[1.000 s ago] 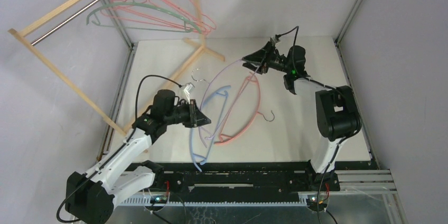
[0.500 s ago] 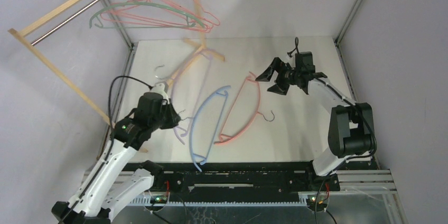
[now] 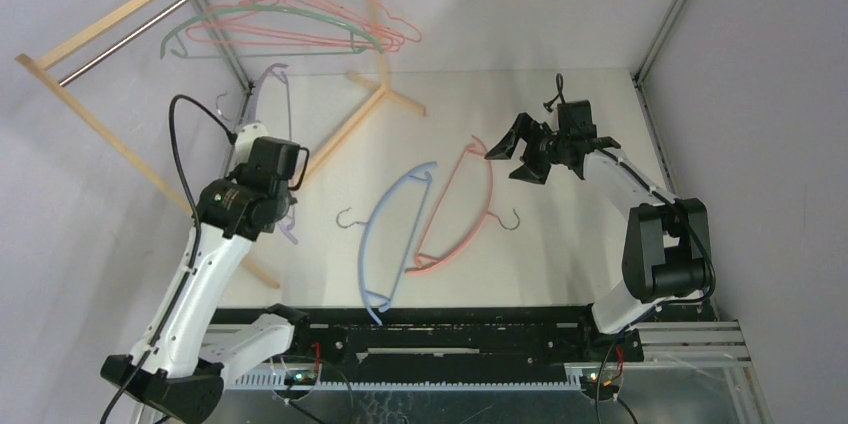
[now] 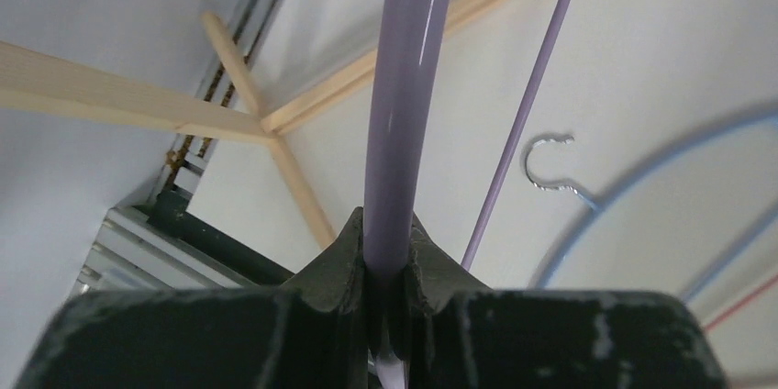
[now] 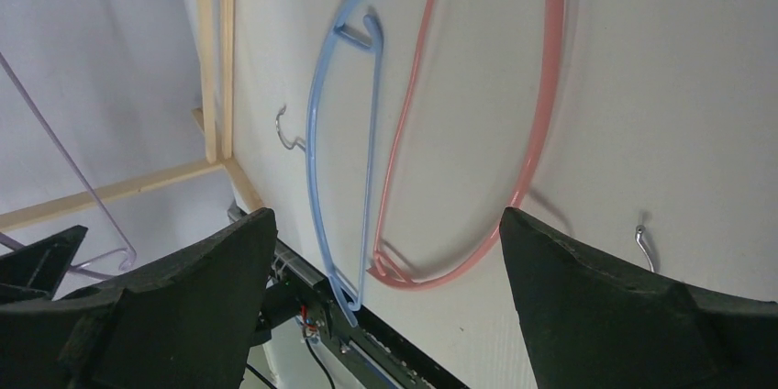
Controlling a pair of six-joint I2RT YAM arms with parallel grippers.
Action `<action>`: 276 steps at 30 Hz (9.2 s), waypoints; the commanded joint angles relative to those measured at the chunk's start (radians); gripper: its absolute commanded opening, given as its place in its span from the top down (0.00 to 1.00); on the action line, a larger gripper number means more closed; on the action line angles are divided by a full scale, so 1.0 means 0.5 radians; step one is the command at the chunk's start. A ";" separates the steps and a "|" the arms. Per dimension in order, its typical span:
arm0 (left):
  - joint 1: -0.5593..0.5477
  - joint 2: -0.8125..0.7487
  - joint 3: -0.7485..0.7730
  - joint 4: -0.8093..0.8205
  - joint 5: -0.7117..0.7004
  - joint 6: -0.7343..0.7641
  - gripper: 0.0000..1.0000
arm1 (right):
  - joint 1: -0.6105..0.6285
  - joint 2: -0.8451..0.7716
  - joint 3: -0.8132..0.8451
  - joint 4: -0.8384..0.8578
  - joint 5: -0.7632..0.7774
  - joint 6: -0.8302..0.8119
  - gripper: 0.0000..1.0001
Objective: Organize the hangers
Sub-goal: Place the hanger at the clothesline.
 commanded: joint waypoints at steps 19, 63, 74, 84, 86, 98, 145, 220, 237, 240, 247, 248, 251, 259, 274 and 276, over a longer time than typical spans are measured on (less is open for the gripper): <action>0.123 0.126 0.493 0.335 -0.555 0.247 1.00 | -0.007 0.022 0.070 -0.001 -0.056 -0.035 0.00; 0.135 -0.065 -0.017 0.022 -0.933 -0.063 1.00 | 0.157 -0.029 0.108 -0.097 -0.058 -0.164 0.00; 0.133 -0.240 -0.360 0.014 -0.846 -0.177 1.00 | 0.206 -0.052 0.108 -0.119 -0.018 -0.216 0.00; 0.139 -0.156 -0.387 0.007 -0.993 -0.169 1.00 | 0.245 -0.046 0.222 -0.216 -0.044 -0.317 0.00; 0.142 -0.077 -0.275 -0.035 -1.087 -0.155 1.00 | 0.252 -0.049 0.235 -0.221 -0.056 -0.320 0.00; 0.239 -0.030 0.140 -0.077 -1.328 0.130 1.00 | 0.258 0.005 0.275 -0.219 -0.135 -0.285 0.00; 0.781 0.036 0.172 0.544 -0.362 0.558 0.81 | 0.278 0.084 0.403 -0.339 -0.141 -0.287 0.00; -0.835 -0.389 -0.695 0.777 0.361 -0.305 0.31 | 0.414 0.589 1.158 -0.973 1.143 -0.472 0.27; -0.938 -0.284 -0.890 0.856 0.585 -0.556 0.31 | 0.432 0.392 0.886 -0.888 1.005 -0.490 0.28; -1.071 -0.241 -0.945 0.856 0.563 -0.669 0.31 | 0.441 0.342 0.850 -0.875 0.986 -0.496 0.28; -1.290 -0.039 -0.935 0.780 0.579 -0.852 0.36 | 0.501 0.284 0.909 -0.793 0.850 -0.518 0.28; -1.294 -0.024 -0.926 0.780 0.586 -0.853 0.39 | 0.502 0.286 0.920 -0.778 0.844 -0.518 0.28; -1.294 0.033 -0.900 0.800 0.588 -0.814 0.50 | 0.482 0.327 0.980 -0.758 0.759 -0.511 0.31; -1.303 0.275 -0.755 0.749 0.578 -0.692 0.85 | 0.463 0.407 1.107 -0.759 0.564 -0.487 0.78; -1.302 0.194 -0.828 0.590 0.546 -0.778 0.46 | 0.819 0.474 1.074 -0.862 0.698 -0.544 0.51; -1.304 0.135 -0.865 0.574 0.535 -0.804 0.41 | 0.864 0.481 1.077 -0.866 0.752 -0.547 0.48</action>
